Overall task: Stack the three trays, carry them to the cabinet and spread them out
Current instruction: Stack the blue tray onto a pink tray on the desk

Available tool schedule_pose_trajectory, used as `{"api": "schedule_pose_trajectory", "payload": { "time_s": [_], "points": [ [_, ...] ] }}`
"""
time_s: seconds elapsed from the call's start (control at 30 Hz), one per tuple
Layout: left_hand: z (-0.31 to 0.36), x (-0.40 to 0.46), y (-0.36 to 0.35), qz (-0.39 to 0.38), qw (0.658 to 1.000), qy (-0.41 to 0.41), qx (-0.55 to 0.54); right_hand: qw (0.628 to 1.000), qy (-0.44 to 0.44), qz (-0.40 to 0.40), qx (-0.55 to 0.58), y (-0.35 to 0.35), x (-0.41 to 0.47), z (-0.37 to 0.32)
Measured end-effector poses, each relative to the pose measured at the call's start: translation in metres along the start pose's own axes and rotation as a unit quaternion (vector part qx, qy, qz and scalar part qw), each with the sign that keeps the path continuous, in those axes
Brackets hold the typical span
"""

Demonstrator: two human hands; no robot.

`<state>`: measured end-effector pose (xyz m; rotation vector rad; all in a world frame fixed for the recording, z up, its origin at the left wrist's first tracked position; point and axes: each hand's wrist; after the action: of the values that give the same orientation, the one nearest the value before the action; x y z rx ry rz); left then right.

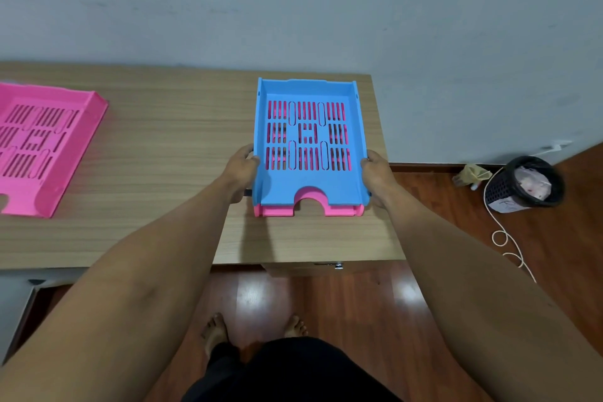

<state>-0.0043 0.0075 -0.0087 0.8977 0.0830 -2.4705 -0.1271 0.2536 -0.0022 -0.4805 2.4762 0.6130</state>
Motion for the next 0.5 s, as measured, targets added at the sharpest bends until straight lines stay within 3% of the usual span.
{"api": "schedule_pose_trajectory", "payload": {
  "time_s": [0.13, 0.3, 0.5],
  "points": [
    [-0.002, 0.005, 0.004, 0.003, 1.0, 0.002, 0.007, 0.994, 0.043, 0.058, -0.08, -0.004, -0.002, -0.002],
    [0.013, 0.001, 0.014, 0.059, 0.998, -0.015, 0.026, 0.939, 0.17, 0.186, -0.234, -0.015, 0.001, -0.025],
    [0.019, 0.013, 0.067, 0.116, 0.992, -0.05, -0.002, 0.929, 0.231, 0.135, -0.254, -0.067, -0.003, -0.066]
  ]
}}
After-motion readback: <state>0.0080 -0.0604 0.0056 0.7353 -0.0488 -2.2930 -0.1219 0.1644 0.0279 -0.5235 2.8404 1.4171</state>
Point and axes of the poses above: each hand's wrist, its own x-axis towards the middle knuckle, its own y-axis out of the back of the hand, z = x × y, and after that the axes turned 6 degrees about -x, right-handed
